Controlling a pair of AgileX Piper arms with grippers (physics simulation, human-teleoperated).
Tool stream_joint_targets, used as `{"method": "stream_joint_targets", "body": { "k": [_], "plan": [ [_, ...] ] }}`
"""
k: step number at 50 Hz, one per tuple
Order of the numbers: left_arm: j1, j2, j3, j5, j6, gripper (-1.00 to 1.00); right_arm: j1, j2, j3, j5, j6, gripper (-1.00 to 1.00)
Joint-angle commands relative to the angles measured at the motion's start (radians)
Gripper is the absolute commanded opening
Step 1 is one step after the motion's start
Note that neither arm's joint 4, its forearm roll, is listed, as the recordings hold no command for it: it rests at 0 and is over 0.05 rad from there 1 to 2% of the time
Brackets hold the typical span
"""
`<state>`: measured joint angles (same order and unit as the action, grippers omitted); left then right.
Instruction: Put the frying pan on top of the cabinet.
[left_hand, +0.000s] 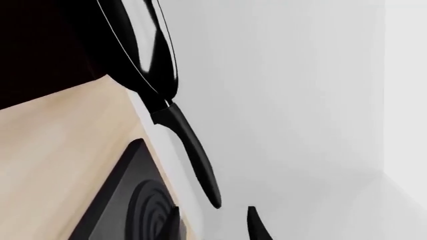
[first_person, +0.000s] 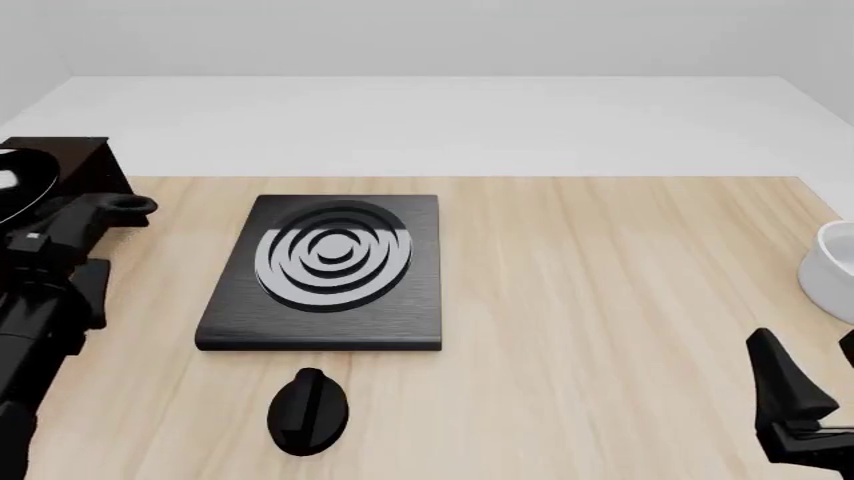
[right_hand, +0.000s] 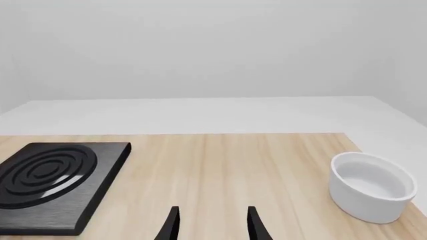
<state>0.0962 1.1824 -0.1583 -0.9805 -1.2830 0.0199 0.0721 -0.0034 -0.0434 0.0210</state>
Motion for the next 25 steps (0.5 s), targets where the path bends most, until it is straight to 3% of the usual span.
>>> {"method": "stream_joint_targets", "body": {
  "k": [1, 2, 4, 9, 14, 19, 22, 23, 25],
  "plan": [
    [0.004, -0.399, 0.126, 0.263, 0.049, 1.00, 0.003, 0.001, -0.001, -0.001, -0.003, 1.00],
    [0.004, -0.490, 0.122, 0.355, 0.083, 1.00, 0.002, -0.003, -0.001, 0.002, -0.003, 1.00],
    [-0.005, -0.559, 0.147, 0.406, 0.078, 1.00, 0.003, -0.011, -0.001, 0.008, -0.001, 1.00],
    [0.005, -0.818, 0.158, 0.680, 0.146, 1.00, -0.002, -0.031, -0.002, 0.025, -0.006, 1.00],
    [0.023, -1.156, 0.154, 1.024, 0.223, 1.00, -0.008, -0.054, -0.005, 0.050, -0.009, 1.00],
    [0.034, -1.182, 0.111, 1.062, 0.306, 1.00, -0.011, -0.058, -0.010, 0.058, -0.008, 1.00],
    [0.031, -1.182, 0.103, 1.062, 0.321, 1.00, -0.006, -0.062, -0.011, 0.063, -0.006, 1.00],
    [0.056, -1.182, 0.069, 1.060, 0.385, 1.00, -0.008, -0.064, -0.012, 0.065, -0.007, 1.00],
    [0.043, -1.182, 0.071, 1.040, 0.407, 1.00, -0.011, -0.068, -0.014, 0.068, -0.007, 1.00]
  ]
}}
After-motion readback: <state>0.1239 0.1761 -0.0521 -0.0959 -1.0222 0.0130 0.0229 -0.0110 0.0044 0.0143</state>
